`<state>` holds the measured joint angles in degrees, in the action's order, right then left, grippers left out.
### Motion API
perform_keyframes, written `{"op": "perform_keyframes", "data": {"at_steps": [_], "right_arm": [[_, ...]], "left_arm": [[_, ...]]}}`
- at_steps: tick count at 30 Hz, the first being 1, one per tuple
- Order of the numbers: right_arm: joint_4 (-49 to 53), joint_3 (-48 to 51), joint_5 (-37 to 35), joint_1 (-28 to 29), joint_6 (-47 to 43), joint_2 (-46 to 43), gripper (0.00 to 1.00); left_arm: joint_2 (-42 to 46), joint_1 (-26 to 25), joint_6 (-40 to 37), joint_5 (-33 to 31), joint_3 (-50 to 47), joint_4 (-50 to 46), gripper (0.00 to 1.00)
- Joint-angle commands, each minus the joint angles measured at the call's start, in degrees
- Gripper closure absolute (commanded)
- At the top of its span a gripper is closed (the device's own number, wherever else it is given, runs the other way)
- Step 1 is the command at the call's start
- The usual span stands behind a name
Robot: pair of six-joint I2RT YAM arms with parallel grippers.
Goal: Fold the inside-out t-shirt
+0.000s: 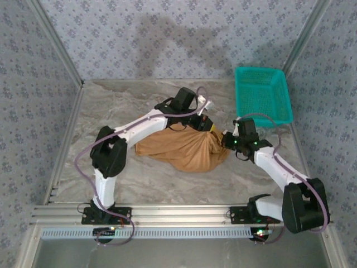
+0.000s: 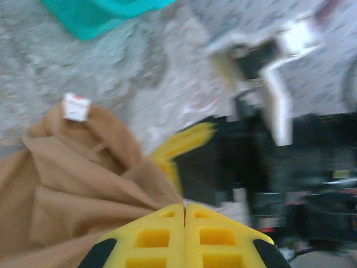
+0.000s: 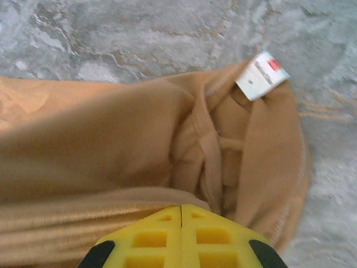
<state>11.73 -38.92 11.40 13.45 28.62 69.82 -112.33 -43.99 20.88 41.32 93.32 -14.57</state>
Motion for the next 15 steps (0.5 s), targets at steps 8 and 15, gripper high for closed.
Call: {"op": "perform_keyframes", "data": {"at_steps": [8, 15], "right_arm": [[12.2, -5.6, -2.5, 0.4, 5.6, -8.5, 0.73], [-2.8, 2.2, 6.5, 1.4, 18.4, -12.9, 0.95]], "left_arm": [[2.6, 3.9, 26.4, 12.7, -13.4, 36.9, 1.00], [1.5, 3.8, 27.5, 12.2, -13.3, 37.5, 1.00]]}}
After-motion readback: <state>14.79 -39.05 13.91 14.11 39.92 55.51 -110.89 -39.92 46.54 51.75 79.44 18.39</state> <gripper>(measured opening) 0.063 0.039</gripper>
